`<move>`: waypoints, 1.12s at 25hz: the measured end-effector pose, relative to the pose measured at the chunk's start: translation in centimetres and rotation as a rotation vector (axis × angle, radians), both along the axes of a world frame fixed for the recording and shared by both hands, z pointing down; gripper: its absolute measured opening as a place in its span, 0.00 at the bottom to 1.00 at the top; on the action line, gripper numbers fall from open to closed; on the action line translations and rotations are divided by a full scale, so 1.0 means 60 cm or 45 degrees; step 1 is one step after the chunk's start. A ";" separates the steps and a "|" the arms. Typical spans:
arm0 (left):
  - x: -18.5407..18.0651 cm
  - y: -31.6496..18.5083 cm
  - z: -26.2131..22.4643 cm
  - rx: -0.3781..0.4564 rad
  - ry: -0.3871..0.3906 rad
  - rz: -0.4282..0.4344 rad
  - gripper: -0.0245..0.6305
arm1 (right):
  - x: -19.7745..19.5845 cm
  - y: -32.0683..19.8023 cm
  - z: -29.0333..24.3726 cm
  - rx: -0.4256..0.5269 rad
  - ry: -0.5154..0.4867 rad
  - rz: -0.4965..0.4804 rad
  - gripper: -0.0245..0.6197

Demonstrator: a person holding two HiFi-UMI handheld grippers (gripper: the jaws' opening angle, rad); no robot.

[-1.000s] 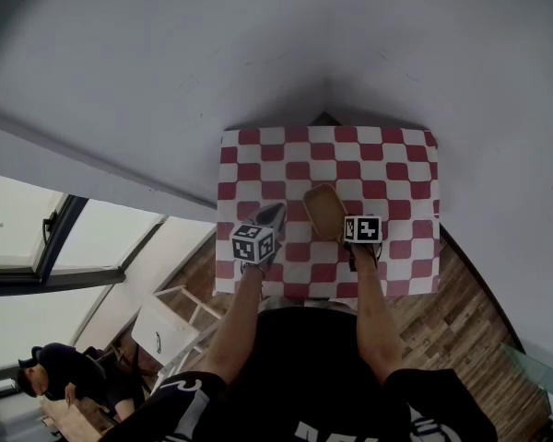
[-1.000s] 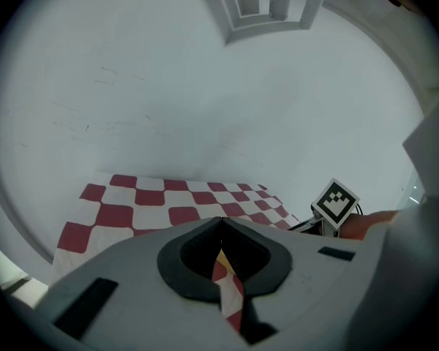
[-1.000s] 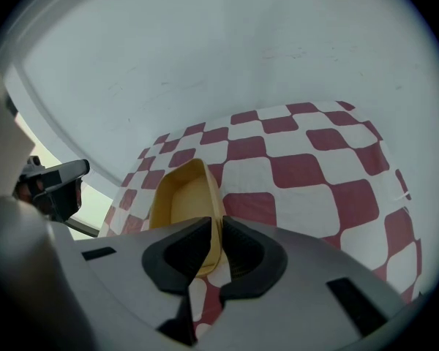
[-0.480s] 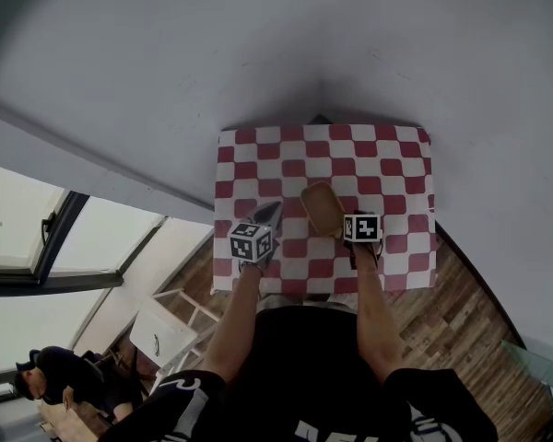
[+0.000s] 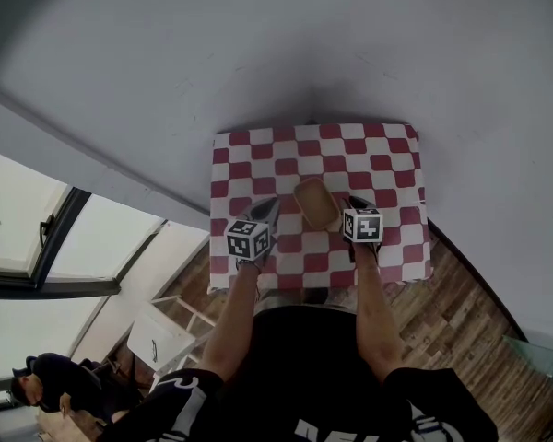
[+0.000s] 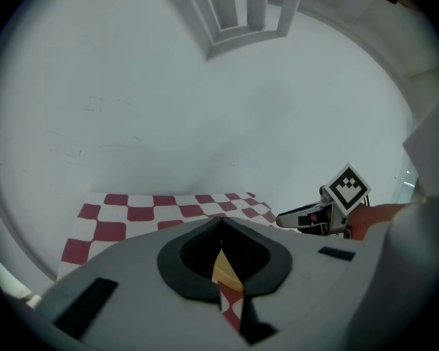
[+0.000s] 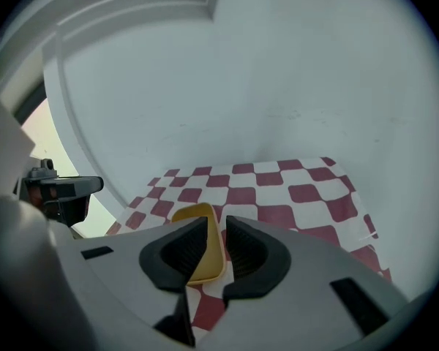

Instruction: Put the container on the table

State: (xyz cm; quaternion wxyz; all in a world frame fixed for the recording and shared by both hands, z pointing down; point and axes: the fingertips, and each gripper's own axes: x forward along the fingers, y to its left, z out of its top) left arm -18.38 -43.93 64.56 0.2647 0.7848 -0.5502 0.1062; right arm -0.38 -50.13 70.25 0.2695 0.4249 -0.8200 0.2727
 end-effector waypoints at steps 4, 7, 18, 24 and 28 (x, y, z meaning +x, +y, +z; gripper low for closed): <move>0.004 0.009 -0.026 0.051 -0.029 0.009 0.08 | 0.006 0.008 -0.041 0.093 -0.024 0.001 0.14; -0.002 0.014 -0.050 0.094 -0.039 0.000 0.08 | 0.013 0.012 -0.075 0.145 -0.035 0.012 0.11; 0.000 0.037 -0.108 0.203 -0.038 0.005 0.08 | 0.022 0.036 -0.157 0.235 -0.108 0.040 0.06; 0.004 0.063 -0.111 0.217 -0.032 0.010 0.08 | 0.008 0.061 -0.175 0.277 -0.144 -0.001 0.06; -0.004 0.079 -0.116 0.229 -0.023 -0.006 0.08 | 0.001 0.073 -0.181 0.289 -0.149 -0.018 0.06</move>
